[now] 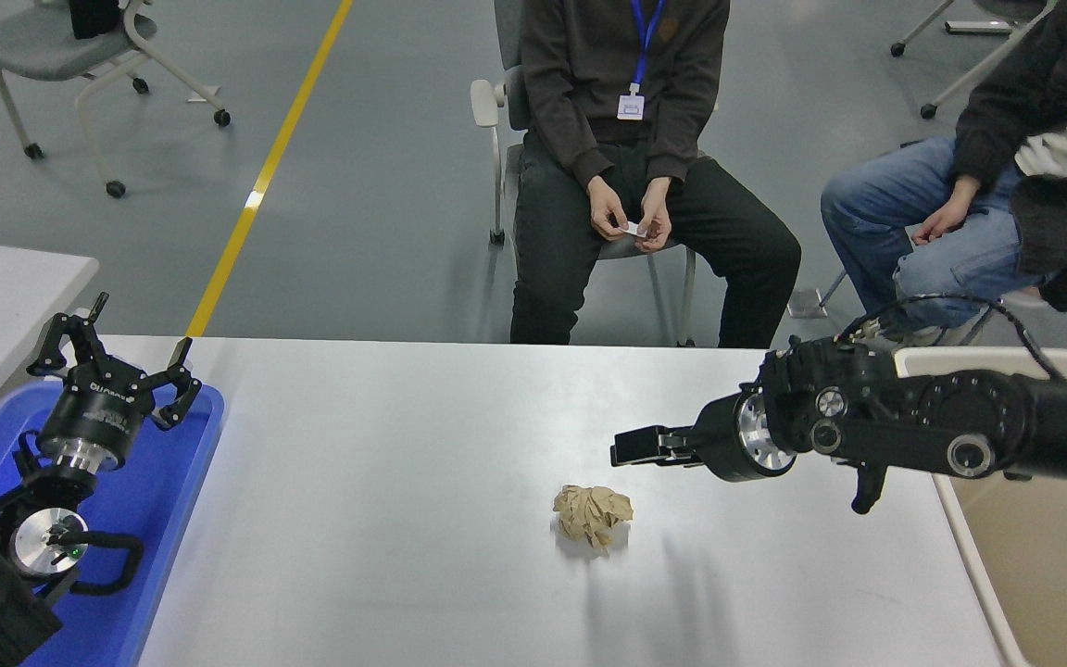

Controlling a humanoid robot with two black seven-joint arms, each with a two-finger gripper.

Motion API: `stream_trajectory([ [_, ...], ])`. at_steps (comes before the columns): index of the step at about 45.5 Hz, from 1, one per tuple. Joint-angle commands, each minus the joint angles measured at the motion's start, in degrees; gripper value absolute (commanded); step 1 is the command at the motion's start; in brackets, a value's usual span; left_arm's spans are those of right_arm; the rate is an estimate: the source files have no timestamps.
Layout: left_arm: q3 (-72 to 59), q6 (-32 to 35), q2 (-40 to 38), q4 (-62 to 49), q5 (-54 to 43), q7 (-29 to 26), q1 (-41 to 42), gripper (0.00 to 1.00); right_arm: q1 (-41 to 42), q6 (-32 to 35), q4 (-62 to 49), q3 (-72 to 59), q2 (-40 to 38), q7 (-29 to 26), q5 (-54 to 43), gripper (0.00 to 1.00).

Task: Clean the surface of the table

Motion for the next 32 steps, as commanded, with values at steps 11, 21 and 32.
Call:
stream_trajectory([
  [11,0.0,0.0,0.0,0.0,0.0,0.0,0.0,1.00,-2.5,-4.3,-8.5,-5.3,11.0,-0.9,-0.5,1.00],
  [21,0.0,0.0,0.0,0.0,0.0,0.0,0.0,1.00,-3.2,-9.4,-9.6,-8.9,13.0,-0.8,-0.7,1.00],
  [32,0.0,0.0,0.0,0.0,0.0,0.0,0.0,1.00,-5.5,-12.9,-9.8,-9.9,14.7,-0.8,-0.9,1.00],
])
